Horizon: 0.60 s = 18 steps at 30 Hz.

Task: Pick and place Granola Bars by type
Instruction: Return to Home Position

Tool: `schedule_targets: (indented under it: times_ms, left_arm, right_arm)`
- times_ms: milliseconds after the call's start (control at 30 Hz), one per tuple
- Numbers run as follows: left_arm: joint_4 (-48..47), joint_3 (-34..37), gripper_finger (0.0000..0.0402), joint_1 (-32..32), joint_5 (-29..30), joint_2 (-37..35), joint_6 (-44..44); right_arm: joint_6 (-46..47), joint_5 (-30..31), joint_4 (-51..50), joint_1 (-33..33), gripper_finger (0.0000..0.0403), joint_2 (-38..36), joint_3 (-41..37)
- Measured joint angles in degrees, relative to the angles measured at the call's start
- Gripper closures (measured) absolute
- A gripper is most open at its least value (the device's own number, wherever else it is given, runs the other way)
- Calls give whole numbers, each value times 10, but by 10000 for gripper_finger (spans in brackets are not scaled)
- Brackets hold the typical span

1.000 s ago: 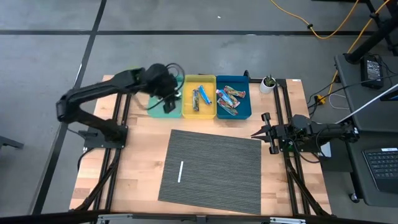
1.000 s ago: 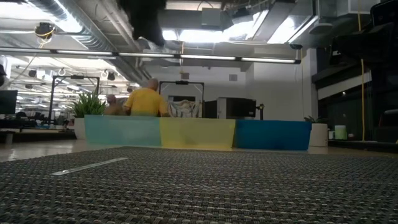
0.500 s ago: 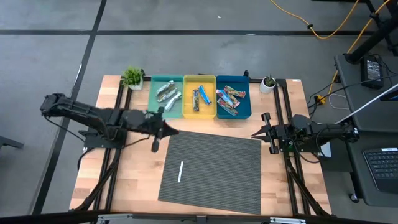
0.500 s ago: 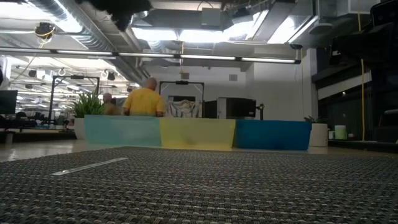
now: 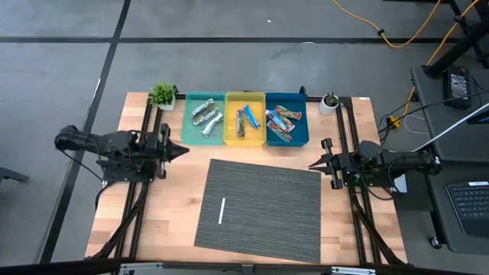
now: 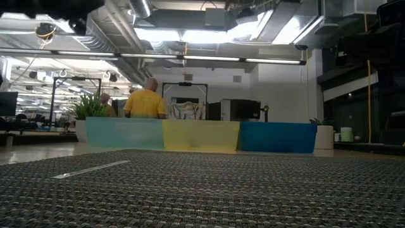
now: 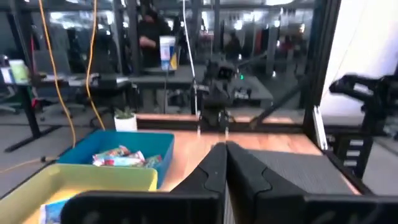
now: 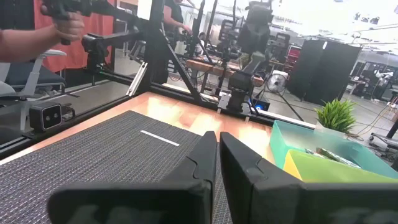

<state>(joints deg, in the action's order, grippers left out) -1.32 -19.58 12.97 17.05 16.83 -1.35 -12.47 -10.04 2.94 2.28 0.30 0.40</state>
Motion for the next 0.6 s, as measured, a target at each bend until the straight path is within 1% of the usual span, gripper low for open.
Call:
schedule_targets:
  times_ms: [100,167,267,367,433,500,600]
  left_arm:
    - [-37,29,399,0,0,-71,15]
    - [-38,51,399,0,2,-112,22]
    - [-32,82,401,0,25,-167,49]
    - [-24,100,400,-4,46,-168,77]
    - [-12,98,399,-13,47,-167,88]
    - [-16,98,399,-25,28,-168,87]
    - [-17,98,401,-40,-52,-168,80]
  right_arm:
    - [0,0,0,0,377,0,0]
    - [0,0,0,0,377,0,0]
    - [0,0,0,0,377,0,0]
    - [0,0,0,0,377,0,0]
    - [0,0,0,0,377,0,0]
    - [0,0,0,0,377,0,0]
    - [0,0,0,0,377,0,0]
